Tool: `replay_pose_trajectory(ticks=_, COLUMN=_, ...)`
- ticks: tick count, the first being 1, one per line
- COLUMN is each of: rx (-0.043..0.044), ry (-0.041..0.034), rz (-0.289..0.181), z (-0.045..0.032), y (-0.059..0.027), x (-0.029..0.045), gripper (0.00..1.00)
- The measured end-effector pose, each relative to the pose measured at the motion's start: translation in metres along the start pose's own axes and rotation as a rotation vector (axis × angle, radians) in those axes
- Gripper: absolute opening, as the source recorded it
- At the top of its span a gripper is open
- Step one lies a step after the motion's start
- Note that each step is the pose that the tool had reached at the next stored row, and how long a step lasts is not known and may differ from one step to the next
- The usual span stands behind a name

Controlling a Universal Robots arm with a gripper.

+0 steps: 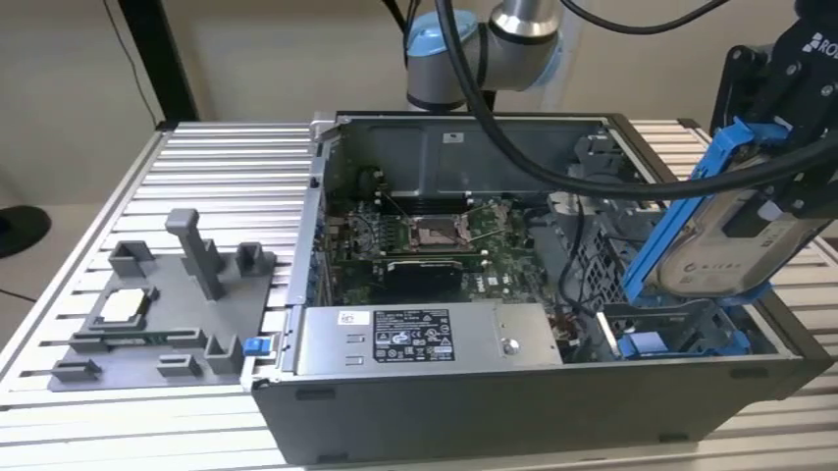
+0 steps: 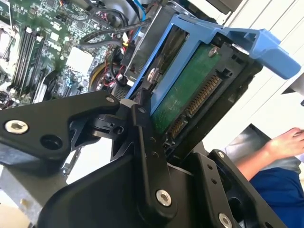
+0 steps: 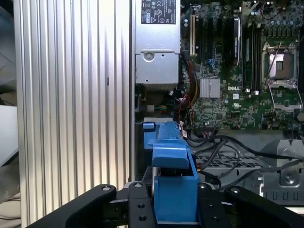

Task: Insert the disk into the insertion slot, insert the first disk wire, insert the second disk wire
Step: 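Insert the disk into the insertion slot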

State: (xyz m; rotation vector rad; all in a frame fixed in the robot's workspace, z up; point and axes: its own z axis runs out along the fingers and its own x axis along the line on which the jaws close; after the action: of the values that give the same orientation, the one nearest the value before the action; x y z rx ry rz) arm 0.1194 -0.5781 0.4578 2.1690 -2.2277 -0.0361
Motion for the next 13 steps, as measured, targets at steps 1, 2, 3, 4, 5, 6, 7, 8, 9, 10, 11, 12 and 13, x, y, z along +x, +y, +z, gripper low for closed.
replay_pose_trajectory(ticks=1, rx=0.0, ry=0.0001, rz=0.0, z=0.0, y=0.0, x=0.0, gripper=0.0)
replay_pose_trajectory(ticks=2, rx=0.0, ry=0.0, rz=0.0, z=0.0, y=0.0001, x=0.0, gripper=0.0)
replay_pose_trajectory(ticks=3, rx=0.0, ry=-0.0001, rz=0.0, z=0.0001, y=0.0001, x=0.0, gripper=0.0)
replay_pose_trajectory(ticks=4, rx=0.0, ry=-0.0001, rz=0.0, z=0.0002, y=0.0001, x=0.0, gripper=0.0)
replay_pose_trajectory(ticks=5, rx=0.0, ry=-0.0001, rz=0.0, z=0.0004, y=0.0001, x=0.0, gripper=0.0)
replay_pose_trajectory(ticks=6, rx=0.0, ry=-0.0003, rz=0.0, z=0.0008, y=0.0, x=0.0, gripper=0.0)
replay_pose_trajectory(ticks=7, rx=0.0, ry=-0.0002, rz=0.0, z=0.0014, y=0.0, x=0.0, gripper=0.0)
replay_pose_trajectory(ticks=8, rx=0.0, ry=0.0001, rz=0.0, z=0.0021, y=0.0, x=-0.0001, gripper=0.0)
replay_pose_trajectory(ticks=9, rx=0.0, ry=-0.0001, rz=0.0, z=0.0033, y=-0.0002, x=-0.0001, gripper=0.0)
replay_pose_trajectory(ticks=10, rx=0.0, ry=-0.0001, rz=0.0, z=0.0061, y=-0.0003, x=-0.0001, gripper=0.0)
replay_pose_trajectory(ticks=11, rx=0.0, ry=-0.0001, rz=0.0, z=0.0077, y=-0.0003, x=-0.0001, gripper=0.0)
replay_pose_trajectory(ticks=12, rx=0.0, ry=-0.0001, rz=0.0, z=0.0093, y=-0.0004, x=-0.0001, gripper=0.0)
replay_pose_trajectory(ticks=13, rx=0.0, ry=-0.0001, rz=0.0, z=0.0109, y=-0.0004, x=-0.0001, gripper=0.0)
